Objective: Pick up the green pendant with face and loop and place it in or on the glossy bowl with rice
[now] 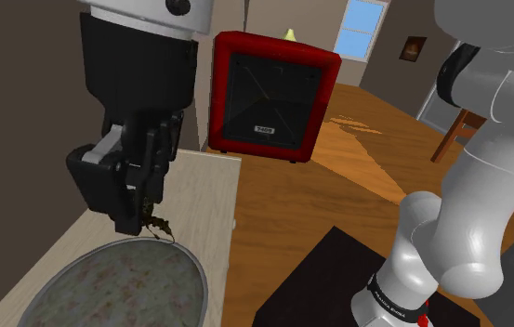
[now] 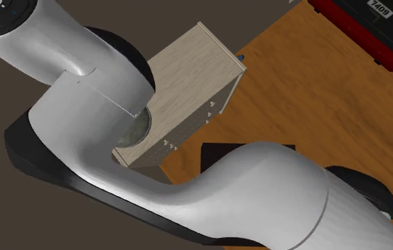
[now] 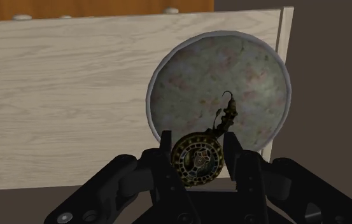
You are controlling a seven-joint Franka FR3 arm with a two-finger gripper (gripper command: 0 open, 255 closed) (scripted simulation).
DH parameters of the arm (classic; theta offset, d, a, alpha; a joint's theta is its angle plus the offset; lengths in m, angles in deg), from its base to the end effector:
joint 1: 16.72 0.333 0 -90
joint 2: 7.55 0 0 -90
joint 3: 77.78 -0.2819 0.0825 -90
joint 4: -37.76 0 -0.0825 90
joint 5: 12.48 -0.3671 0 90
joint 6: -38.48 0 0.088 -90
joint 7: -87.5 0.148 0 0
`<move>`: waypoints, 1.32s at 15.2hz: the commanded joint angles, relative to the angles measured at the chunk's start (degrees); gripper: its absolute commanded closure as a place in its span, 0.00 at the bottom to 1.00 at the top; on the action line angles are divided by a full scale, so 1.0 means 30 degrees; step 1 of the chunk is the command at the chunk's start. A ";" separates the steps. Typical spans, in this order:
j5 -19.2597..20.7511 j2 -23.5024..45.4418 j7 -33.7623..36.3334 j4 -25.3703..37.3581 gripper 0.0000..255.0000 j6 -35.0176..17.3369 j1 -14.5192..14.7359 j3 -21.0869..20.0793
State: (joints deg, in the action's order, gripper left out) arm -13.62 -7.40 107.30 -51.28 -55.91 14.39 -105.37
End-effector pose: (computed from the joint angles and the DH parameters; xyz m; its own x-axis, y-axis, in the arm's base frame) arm 0.2836 0.4714 0.5631 0.7775 0.6240 0.0784 0.6282 -0.7764 -0.0507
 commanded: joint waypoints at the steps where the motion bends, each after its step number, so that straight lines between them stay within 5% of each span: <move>1: 0.0817 0.1372 0.1536 0.1536 1.00 0.0310 0.0780 -0.0756; 20: 0.0385 0.0573 0.1220 -0.3220 1.00 -0.3751 0.0609 -0.0580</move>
State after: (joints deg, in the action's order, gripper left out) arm -12.48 -5.81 110.94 -60.85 -67.16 16.22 -107.13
